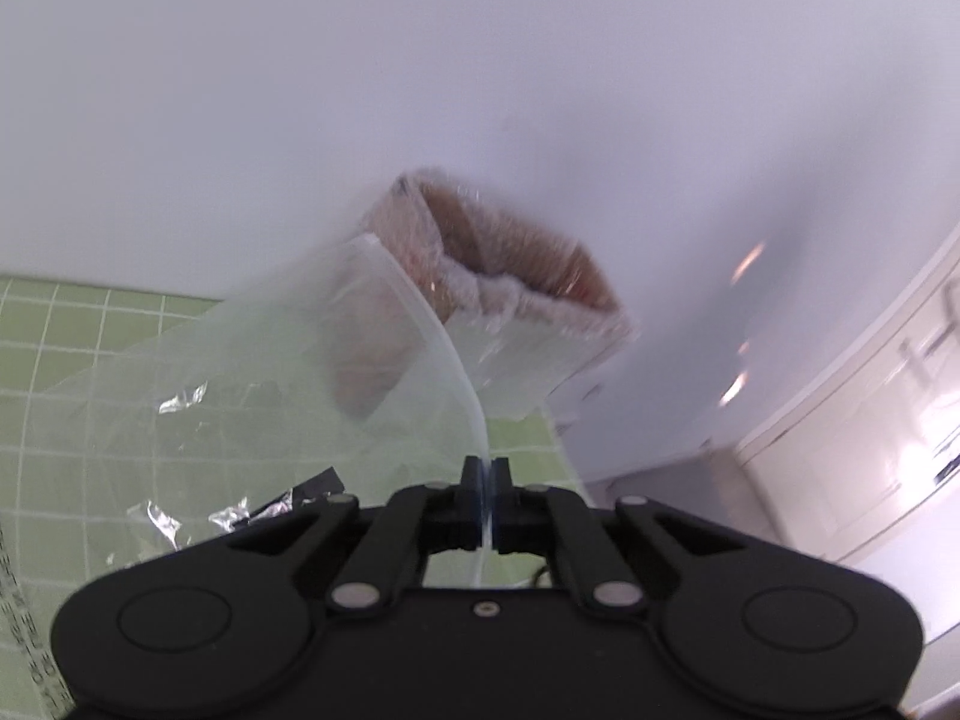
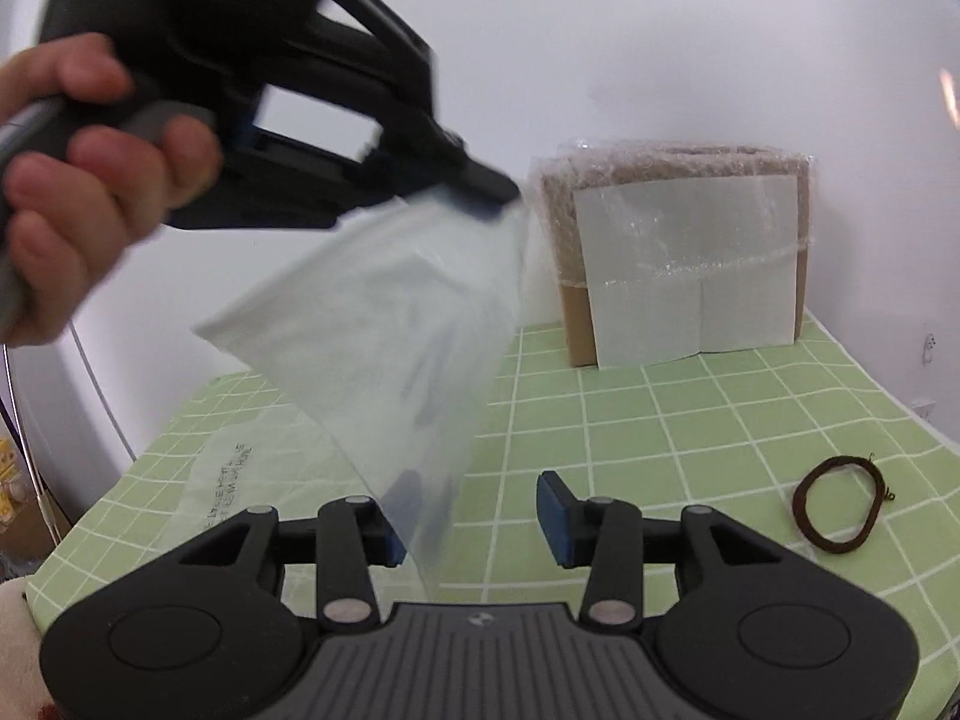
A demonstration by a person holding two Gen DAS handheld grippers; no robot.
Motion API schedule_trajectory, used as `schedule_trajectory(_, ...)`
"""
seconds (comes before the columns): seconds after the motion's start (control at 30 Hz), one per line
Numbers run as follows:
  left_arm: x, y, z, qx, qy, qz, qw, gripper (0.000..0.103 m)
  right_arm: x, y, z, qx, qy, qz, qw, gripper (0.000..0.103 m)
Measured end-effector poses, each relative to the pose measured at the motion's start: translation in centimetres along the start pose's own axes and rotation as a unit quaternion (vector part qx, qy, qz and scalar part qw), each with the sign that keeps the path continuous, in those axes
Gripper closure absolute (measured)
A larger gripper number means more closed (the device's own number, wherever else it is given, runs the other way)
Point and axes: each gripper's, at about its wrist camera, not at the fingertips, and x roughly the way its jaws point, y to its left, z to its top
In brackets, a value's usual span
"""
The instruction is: Fold shopping bag
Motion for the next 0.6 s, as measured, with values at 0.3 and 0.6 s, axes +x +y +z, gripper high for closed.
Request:
schedule_trajectory(0.3, -5.5, 4.7, -2.6, -0.098, -0.063, 0.007, 0.9931, 0.102, -0.1, 1.7, -0.3, -0.063, -0.021, -0.080, 0.995, 0.103)
schedule_trajectory(0.6, -7.6, 8.7, -8.9, -0.196, -0.067, 0.046, 0.9772, 0.102, 0.0, 2.2, -0.5, -0.084, -0.013, -0.113, 0.990, 0.103)
